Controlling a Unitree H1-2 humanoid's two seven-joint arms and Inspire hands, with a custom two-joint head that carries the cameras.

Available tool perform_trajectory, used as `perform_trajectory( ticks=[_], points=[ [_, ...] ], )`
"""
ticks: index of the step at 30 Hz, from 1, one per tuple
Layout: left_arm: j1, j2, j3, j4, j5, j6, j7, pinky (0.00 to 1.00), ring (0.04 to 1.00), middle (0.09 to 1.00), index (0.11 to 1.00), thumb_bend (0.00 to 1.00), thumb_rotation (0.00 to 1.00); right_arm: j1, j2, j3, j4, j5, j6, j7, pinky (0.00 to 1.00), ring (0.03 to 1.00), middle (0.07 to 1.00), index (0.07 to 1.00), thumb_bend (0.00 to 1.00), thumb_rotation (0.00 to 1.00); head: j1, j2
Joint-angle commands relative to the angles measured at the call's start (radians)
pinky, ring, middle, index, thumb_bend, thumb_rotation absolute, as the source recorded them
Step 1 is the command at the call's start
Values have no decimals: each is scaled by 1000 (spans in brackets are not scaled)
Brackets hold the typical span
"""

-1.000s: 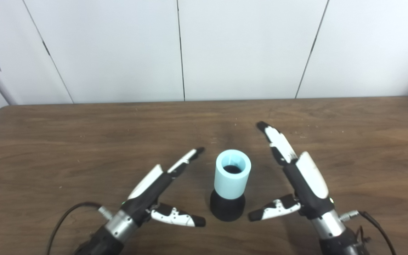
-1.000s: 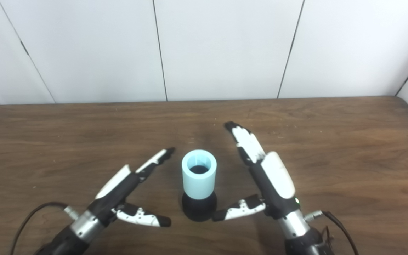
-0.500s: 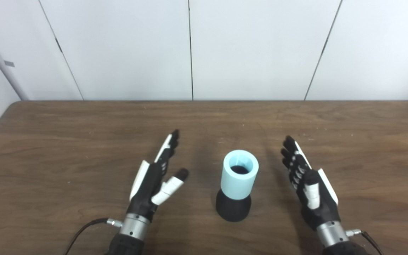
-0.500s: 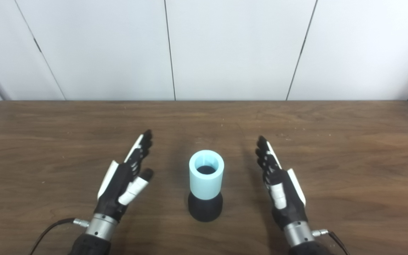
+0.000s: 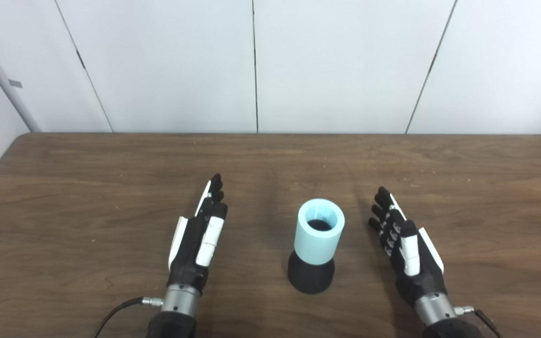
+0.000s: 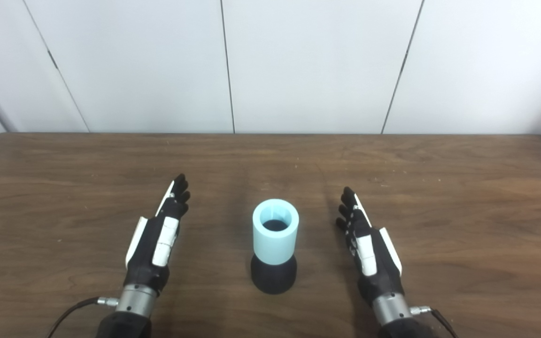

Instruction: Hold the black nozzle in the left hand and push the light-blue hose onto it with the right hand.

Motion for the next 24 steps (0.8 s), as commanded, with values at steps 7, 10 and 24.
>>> perform_trajectory(
  ticks=[7, 10, 24],
  points=[
    [-21, 13, -5, -8, -2, -40, 19, 1000, 1000, 1000, 1000, 818, 1000, -23, 14, 8, -20, -38, -40, -18, 1000, 1000, 1000, 1000, 757, 1000, -6, 0],
    [-20, 17, -6, -4, -5, -42, 18, 1000, 1000, 1000, 1000, 814, 1000, -22, 17, 8, -23, -41, -40, -20, 1000, 1000, 1000, 1000, 756, 1000, -6, -1],
    [-18, 27, -12, -4, 2, -44, 23, 1000, 1000, 1000, 1000, 801, 1000, -19, 37, 3, -20, -28, -80, -19, 1000, 1000, 1000, 1000, 743, 1000, -14, 0]
  ],
)
